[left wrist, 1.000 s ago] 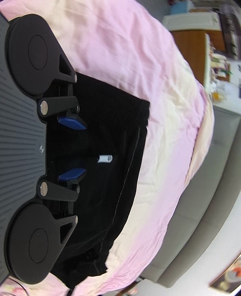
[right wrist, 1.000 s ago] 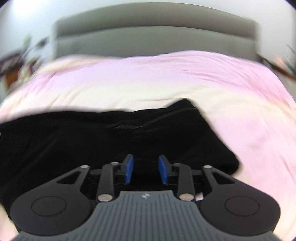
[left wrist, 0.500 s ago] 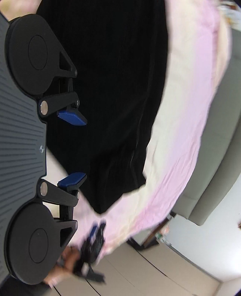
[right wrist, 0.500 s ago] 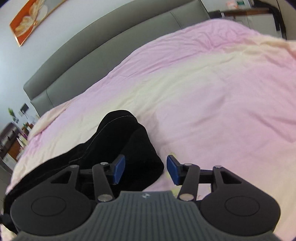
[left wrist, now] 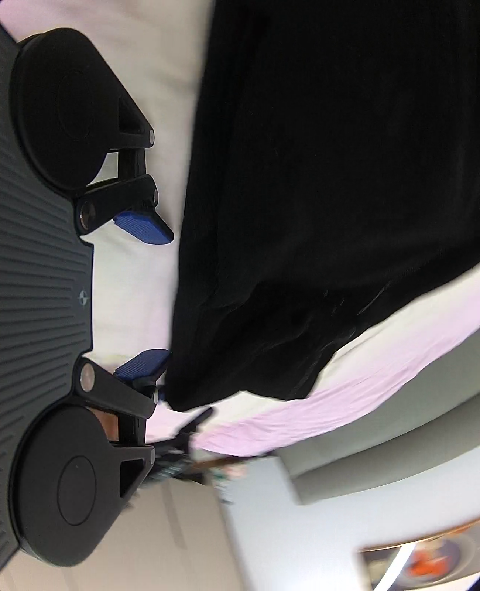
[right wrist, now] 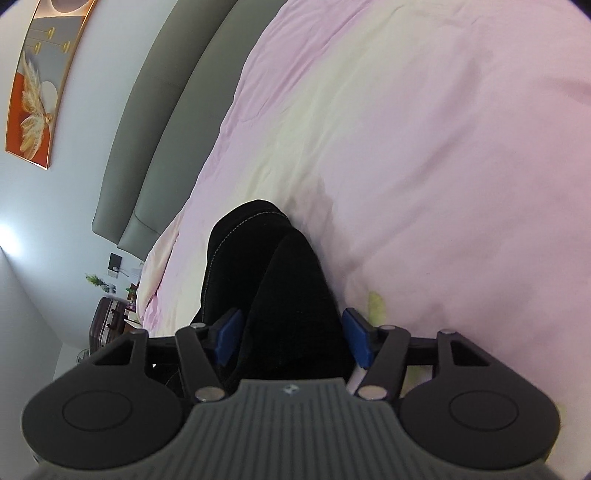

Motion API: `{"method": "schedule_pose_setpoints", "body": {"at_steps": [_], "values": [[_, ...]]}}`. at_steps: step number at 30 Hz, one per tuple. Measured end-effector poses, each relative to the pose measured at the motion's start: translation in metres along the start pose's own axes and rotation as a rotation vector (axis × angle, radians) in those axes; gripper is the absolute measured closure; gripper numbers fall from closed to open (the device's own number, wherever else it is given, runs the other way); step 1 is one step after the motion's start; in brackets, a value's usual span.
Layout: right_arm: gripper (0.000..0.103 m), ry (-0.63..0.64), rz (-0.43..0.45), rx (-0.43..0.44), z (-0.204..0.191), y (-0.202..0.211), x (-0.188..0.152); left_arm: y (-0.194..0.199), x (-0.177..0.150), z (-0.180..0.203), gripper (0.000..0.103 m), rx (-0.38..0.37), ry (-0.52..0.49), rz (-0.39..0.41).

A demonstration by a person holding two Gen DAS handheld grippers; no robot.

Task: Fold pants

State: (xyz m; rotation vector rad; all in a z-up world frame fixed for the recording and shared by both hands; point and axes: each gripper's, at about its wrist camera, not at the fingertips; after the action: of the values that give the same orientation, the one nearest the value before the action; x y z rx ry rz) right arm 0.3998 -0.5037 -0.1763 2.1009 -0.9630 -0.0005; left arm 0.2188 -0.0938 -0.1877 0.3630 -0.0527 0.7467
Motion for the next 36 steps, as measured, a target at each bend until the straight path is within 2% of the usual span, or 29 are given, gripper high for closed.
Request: {"method": "schedule_pose_setpoints", "body": {"at_steps": [3,6,10,12,18,20,21,22,23,24,25,26,28,30,36], "values": [[0.044,-0.002,-0.007,0.002,-0.001,-0.001,0.001,0.008,-0.004,-0.025,0.024,-0.088,0.17,0.174],[0.043,-0.037,-0.018,0.012,0.004,-0.001,0.002,0.006,-0.007,-0.033,0.024,-0.114,0.248,0.272],[0.045,-0.008,-0.027,-0.035,-0.001,-0.001,0.0,-0.003,-0.011,-0.029,0.024,-0.072,0.292,0.337],[0.044,-0.01,-0.014,-0.052,-0.004,-0.002,-0.002,-0.005,-0.016,-0.024,0.023,-0.065,0.323,0.337],[0.041,-0.003,-0.003,-0.083,-0.01,-0.012,-0.008,-0.009,-0.025,-0.02,0.022,-0.004,0.314,0.371],[0.046,0.027,-0.005,-0.096,-0.013,-0.011,-0.008,-0.016,-0.017,-0.024,0.022,-0.012,0.334,0.4],[0.056,0.038,-0.007,-0.107,-0.014,-0.01,-0.008,-0.028,-0.013,-0.025,0.022,-0.034,0.343,0.413],[0.066,0.035,-0.017,-0.105,-0.013,-0.011,-0.007,-0.033,-0.005,-0.029,0.026,-0.053,0.365,0.403],[0.071,0.019,-0.024,-0.093,-0.011,-0.009,-0.006,-0.037,0.003,-0.032,0.03,-0.064,0.389,0.379],[0.076,0.004,-0.025,-0.081,-0.008,-0.007,-0.005,-0.036,0.01,-0.03,0.053,-0.05,0.391,0.355],[0.079,-0.006,-0.024,-0.069,-0.007,-0.004,-0.004,-0.037,0.014,-0.024,0.078,-0.002,0.372,0.325],[0.079,-0.009,-0.021,-0.061,-0.008,-0.001,-0.004,-0.036,0.015,-0.019,0.077,0.019,0.344,0.304],[0.081,-0.016,-0.016,-0.044,-0.013,0.008,-0.004,-0.028,0.012,-0.006,0.084,-0.016,0.275,0.299],[0.082,-0.04,-0.012,-0.027,-0.017,0.02,-0.004,-0.018,0.007,0.01,0.085,-0.042,0.214,0.293],[0.084,-0.088,-0.013,-0.032,-0.025,0.075,-0.013,0.011,0.002,0.038,0.087,-0.08,0.17,0.242]]}}
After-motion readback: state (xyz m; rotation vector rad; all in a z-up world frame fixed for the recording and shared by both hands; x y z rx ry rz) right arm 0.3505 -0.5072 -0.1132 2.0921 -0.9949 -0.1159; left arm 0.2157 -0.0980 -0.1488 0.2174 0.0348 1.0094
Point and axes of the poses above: each gripper's, at about its wrist camera, not at the fingertips, and y roughly against the way its jaws point, z to its right, x to its top, and after that the axes turned 14 degrees about -x, right-handed
